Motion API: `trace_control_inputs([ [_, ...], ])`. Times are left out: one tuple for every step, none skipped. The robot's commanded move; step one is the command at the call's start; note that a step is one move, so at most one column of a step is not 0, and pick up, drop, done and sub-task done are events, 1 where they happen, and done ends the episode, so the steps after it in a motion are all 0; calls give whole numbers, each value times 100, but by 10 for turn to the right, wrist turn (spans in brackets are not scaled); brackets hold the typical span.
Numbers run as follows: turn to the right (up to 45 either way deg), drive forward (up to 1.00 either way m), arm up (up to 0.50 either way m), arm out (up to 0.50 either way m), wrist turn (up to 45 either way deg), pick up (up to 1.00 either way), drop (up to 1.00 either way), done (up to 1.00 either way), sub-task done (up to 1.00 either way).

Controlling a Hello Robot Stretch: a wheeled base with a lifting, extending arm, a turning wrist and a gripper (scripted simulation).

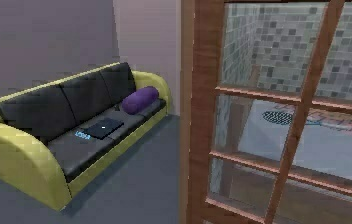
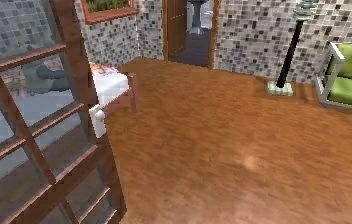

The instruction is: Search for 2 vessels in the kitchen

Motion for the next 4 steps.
trace_control_inputs([
  [0,5,0,0,0,0,0,0,0],
  [-450,0,0,0,0,0,0,0,0],
  [-330,0,0,0,0,0,0,0,0],
  [0,60,0,0,0,0,0,0,0],
])
